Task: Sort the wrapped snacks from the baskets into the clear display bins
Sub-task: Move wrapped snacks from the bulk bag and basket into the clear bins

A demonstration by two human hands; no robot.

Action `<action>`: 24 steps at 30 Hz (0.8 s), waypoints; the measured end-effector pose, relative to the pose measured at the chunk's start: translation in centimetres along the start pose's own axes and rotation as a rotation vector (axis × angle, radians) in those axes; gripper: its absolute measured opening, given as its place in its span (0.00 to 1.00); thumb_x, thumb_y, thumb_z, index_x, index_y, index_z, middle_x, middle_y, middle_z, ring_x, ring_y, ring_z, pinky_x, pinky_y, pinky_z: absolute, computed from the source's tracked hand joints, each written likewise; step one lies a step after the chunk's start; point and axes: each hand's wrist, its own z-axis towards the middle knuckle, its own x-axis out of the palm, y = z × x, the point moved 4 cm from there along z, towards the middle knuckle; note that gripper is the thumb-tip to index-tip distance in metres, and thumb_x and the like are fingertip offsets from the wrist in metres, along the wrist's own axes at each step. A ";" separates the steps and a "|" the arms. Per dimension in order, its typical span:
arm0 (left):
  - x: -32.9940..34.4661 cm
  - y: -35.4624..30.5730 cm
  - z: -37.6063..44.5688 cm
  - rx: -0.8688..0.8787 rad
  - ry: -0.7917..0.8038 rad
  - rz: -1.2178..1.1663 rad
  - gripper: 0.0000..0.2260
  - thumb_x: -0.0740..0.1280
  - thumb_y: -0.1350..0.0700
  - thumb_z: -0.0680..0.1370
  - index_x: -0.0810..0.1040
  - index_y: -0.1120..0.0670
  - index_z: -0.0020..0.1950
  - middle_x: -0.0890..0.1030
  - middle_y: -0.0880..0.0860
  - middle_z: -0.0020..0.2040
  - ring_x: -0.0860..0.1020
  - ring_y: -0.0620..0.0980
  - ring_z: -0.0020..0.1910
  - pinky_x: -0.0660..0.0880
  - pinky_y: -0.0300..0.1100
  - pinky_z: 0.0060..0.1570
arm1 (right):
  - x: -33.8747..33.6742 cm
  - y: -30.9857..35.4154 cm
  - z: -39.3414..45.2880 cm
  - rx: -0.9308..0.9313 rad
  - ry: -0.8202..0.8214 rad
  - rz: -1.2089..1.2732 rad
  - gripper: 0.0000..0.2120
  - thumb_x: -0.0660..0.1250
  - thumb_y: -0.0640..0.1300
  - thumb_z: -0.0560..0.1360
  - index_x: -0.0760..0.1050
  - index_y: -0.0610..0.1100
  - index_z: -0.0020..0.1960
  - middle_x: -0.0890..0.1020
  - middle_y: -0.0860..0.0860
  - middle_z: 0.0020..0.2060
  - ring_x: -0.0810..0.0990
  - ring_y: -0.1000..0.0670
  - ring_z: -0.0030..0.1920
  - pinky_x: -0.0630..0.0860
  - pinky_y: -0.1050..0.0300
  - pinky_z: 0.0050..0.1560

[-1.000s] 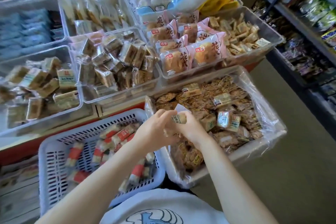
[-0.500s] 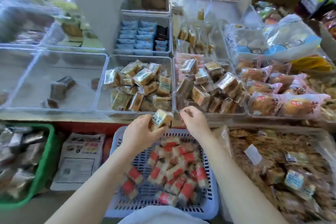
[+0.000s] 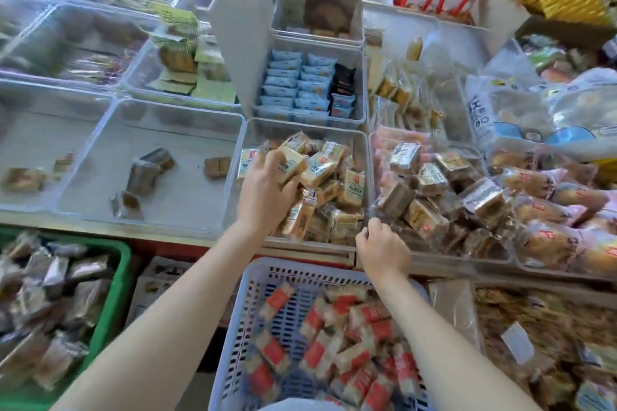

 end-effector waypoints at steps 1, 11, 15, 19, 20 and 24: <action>0.4 -0.3 1.3 0.003 -0.020 -0.001 0.11 0.70 0.57 0.77 0.72 0.57 0.55 0.73 0.57 0.54 0.71 0.55 0.51 0.72 0.47 0.49 | 0.1 0.0 0.0 0.002 -0.008 -0.005 0.08 0.60 0.45 0.81 0.73 0.42 0.47 0.78 0.48 0.35 0.79 0.44 0.34 0.62 0.57 0.27; 5.5 -1.4 4.4 0.116 0.408 0.361 0.24 0.61 0.47 0.79 0.65 0.52 0.75 0.56 0.55 0.80 0.52 0.56 0.80 0.51 0.58 0.76 | 0.9 -0.3 0.2 -0.021 -0.098 0.043 0.11 0.71 0.41 0.73 0.70 0.43 0.37 0.73 0.49 0.26 0.72 0.45 0.23 0.60 0.61 0.23; 4.3 -3.0 2.6 0.150 0.351 0.383 0.28 0.61 0.45 0.80 0.62 0.51 0.78 0.56 0.54 0.80 0.50 0.54 0.80 0.48 0.57 0.77 | 0.8 -0.4 0.0 -0.029 -0.071 0.067 0.09 0.68 0.42 0.76 0.70 0.43 0.39 0.74 0.49 0.29 0.74 0.44 0.26 0.60 0.60 0.25; 4.0 -6.2 -2.4 0.236 0.284 0.199 0.20 0.64 0.49 0.78 0.73 0.54 0.69 0.73 0.53 0.69 0.69 0.55 0.69 0.70 0.55 0.66 | 0.0 -0.9 0.0 -0.048 0.059 0.162 0.12 0.58 0.50 0.82 0.65 0.45 0.43 0.72 0.52 0.35 0.72 0.47 0.35 0.63 0.55 0.31; 4.5 -6.8 -3.8 0.227 0.310 0.177 0.19 0.64 0.49 0.78 0.74 0.53 0.68 0.75 0.52 0.65 0.73 0.53 0.63 0.75 0.52 0.59 | -0.5 -1.2 -0.4 -0.063 0.087 0.236 0.14 0.58 0.51 0.82 0.65 0.44 0.41 0.71 0.52 0.34 0.71 0.48 0.35 0.62 0.55 0.31; 7.6 -9.0 -9.0 0.130 0.521 0.231 0.11 0.62 0.47 0.80 0.76 0.49 0.58 0.78 0.47 0.52 0.77 0.48 0.47 0.72 0.43 0.40 | -2.5 -5.2 -4.4 0.000 0.118 0.509 0.14 0.61 0.48 0.81 0.69 0.42 0.39 0.75 0.49 0.34 0.72 0.48 0.35 0.65 0.52 0.33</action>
